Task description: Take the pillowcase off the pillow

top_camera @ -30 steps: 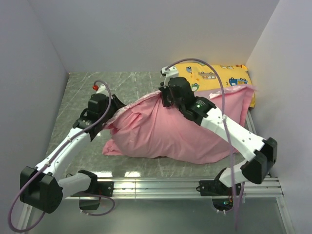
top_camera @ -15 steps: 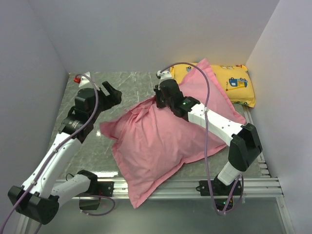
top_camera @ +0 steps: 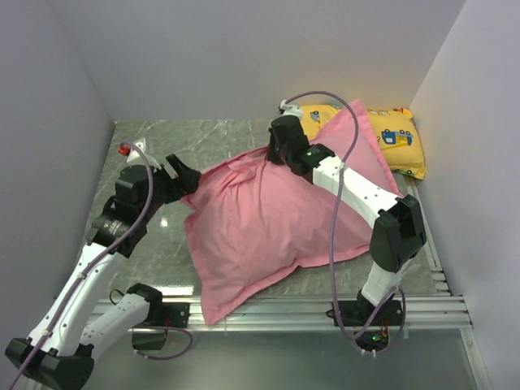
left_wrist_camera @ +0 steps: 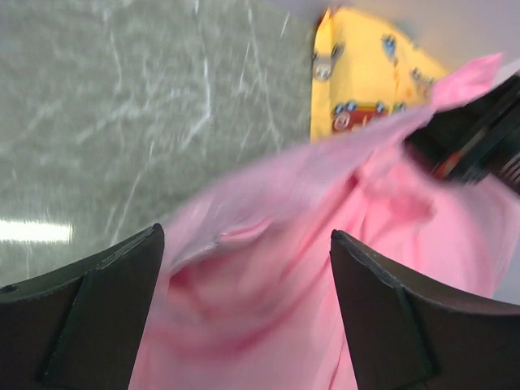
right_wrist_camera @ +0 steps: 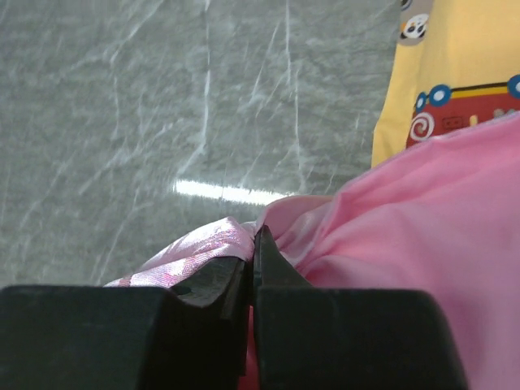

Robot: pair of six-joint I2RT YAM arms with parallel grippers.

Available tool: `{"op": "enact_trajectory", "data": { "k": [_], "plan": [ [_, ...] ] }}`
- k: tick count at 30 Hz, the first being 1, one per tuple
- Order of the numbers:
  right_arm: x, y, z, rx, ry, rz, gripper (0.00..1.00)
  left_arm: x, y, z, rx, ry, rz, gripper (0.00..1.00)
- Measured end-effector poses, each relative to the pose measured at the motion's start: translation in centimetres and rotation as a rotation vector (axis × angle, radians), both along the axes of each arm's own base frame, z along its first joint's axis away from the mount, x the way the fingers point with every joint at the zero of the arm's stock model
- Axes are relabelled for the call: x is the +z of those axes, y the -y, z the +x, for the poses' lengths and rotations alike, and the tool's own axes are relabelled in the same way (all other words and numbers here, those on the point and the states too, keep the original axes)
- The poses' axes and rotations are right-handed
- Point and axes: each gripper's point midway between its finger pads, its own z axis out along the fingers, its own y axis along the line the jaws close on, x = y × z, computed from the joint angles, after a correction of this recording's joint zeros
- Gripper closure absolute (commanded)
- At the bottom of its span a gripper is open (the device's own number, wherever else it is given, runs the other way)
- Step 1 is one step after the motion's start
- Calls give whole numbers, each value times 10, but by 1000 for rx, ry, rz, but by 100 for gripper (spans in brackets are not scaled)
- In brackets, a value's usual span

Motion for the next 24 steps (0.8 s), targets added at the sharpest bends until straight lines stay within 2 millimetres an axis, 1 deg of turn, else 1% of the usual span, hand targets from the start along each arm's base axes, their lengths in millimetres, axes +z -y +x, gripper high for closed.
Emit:
{"op": "enact_trajectory", "data": {
  "k": [2, 4, 6, 7, 9, 10, 12, 13, 14, 15, 16, 18, 19, 20, 21, 23, 24],
  "plan": [
    [4, 9, 13, -48, 0, 27, 99, -20, 1, -8, -13, -50, -6, 10],
    [6, 19, 24, -91, 3, 43, 99, -34, 3, -14, -27, -86, -5, 9],
    [6, 28, 30, -121, 1, 49, 93, -39, 5, -17, -39, -100, -14, 9],
    [6, 32, 32, -133, 1, 51, 88, -40, 6, -18, -46, -101, -22, 8],
    [7, 34, 33, -142, 1, 54, 81, -45, 9, -18, -57, -107, -30, 9],
    [7, 34, 33, -139, 2, 54, 70, -49, 11, -17, -63, -108, -34, 9],
    [8, 32, 32, -135, 3, 59, 58, -63, 15, -15, -80, -129, -39, 9],
    [9, 31, 32, -130, 5, 57, 48, -72, 17, -15, -87, -142, -41, 9],
    [11, 30, 30, -126, 10, 56, 44, -83, 20, -15, -94, -163, -47, 10],
    [14, 30, 29, -119, 16, 50, 40, -90, 21, -15, -97, -176, -50, 13],
    [17, 29, 27, -111, 24, 45, 33, -100, 24, -16, -106, -193, -55, 15],
    [30, 27, 20, -102, 51, 35, 28, -111, 28, -16, -121, -212, -65, 22],
    [39, 25, 14, -93, 69, 28, 25, -115, 30, -16, -128, -215, -74, 23],
    [48, 21, 7, -80, 88, 26, 24, -117, 32, -15, -134, -216, -83, 25],
    [55, 17, 0, -68, 105, 21, 23, -119, 34, -14, -140, -215, -90, 32],
    [75, 2, -22, -22, 146, 24, 21, -122, 37, -12, -151, -213, -104, 39],
    [83, -8, -37, 13, 163, 26, 20, -124, 39, -11, -155, -211, -106, 48]
  ]
}}
